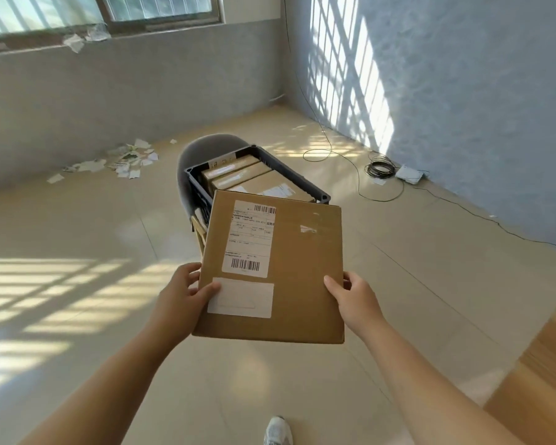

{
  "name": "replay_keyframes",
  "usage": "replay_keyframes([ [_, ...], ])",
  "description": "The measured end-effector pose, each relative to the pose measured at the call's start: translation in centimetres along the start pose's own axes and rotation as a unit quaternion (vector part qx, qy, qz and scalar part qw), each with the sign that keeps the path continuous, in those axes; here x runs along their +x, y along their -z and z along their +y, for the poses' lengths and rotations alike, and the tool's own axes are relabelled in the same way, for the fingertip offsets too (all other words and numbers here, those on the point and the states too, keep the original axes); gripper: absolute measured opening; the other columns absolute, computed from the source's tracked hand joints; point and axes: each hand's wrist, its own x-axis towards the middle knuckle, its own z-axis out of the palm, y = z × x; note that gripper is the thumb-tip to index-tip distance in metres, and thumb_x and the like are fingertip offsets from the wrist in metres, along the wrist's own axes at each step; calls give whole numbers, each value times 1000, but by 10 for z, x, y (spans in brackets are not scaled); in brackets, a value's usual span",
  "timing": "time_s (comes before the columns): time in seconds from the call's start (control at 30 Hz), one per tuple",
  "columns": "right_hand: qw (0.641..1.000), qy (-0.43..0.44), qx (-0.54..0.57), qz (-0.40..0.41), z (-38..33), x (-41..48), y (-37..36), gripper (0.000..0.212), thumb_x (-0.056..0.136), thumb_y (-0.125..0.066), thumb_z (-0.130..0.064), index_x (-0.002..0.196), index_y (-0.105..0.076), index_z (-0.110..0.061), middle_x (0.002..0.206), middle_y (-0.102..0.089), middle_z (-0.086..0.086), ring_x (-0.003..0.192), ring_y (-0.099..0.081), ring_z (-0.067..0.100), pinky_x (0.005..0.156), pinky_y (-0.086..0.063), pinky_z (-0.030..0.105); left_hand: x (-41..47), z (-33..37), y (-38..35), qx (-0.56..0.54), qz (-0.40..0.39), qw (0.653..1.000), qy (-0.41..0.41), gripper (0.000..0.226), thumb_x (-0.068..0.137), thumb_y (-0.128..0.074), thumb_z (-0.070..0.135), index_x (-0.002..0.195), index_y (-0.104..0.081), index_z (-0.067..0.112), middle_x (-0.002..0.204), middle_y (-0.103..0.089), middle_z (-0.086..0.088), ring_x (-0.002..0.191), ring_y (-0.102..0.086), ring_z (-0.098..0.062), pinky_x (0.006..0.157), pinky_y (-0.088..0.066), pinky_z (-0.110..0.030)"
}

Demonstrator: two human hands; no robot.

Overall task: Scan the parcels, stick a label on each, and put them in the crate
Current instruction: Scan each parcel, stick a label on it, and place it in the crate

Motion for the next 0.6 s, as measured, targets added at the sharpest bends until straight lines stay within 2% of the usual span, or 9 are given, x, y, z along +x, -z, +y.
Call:
replay_keyframes([
  [0.13, 1000, -11, 8, -4, -37, 67, -23, 38, 91, -59, -37, 124, -47, -21, 109, -60, -6, 94, -61, 12, 70, -50, 26, 81, 19, 12, 8, 2, 1000, -6, 36, 88, -62, 31, 121, -48, 34, 128, -58, 9, 100, -63, -14, 70, -50, -29],
  [0.23, 1000, -7, -11, -14, -59, 106, -35, 39, 90, -63, -32, 123, -45, -21, 116, -58, -2, 100, -60, 16, 84, -53, 37, 131, 23, 16, -10, 7, 1000, 4, 36, 88, -62, 30, 122, -50, 35, 124, -59, 11, 100, -63, -15, 71, -50, -31],
  [0.3, 999, -1, -40, -29, -72, 127, -42, 44, 89, -64, -29, 128, -45, -21, 118, -57, -3, 103, -60, 19, 90, -52, 41, 160, 23, 17, -13, 17, 1000, 9, 36, 88, -61, 30, 122, -52, 35, 117, -60, 12, 97, -64, -14, 64, -48, -25],
  [0.43, 995, 7, -89, -50, -91, 169, -57, 49, 89, -64, -23, 134, -45, -19, 124, -52, 2, 103, -60, 23, 91, -52, 42, 216, 19, 16, -2, 14, 1000, 0, 33, 90, -59, 29, 122, -56, 37, 107, -63, 10, 82, -62, -1, 57, -44, -19],
  [0.6, 989, 1, -141, -47, -112, 224, -87, 44, 90, -63, -23, 131, -50, -20, 123, -54, 4, 100, -59, 20, 88, -52, 39, 298, 16, 22, 18, -42, 999, -21, 28, 91, -55, 31, 104, -54, 55, 94, -63, 20, 79, -62, -2, 57, -43, -18],
])
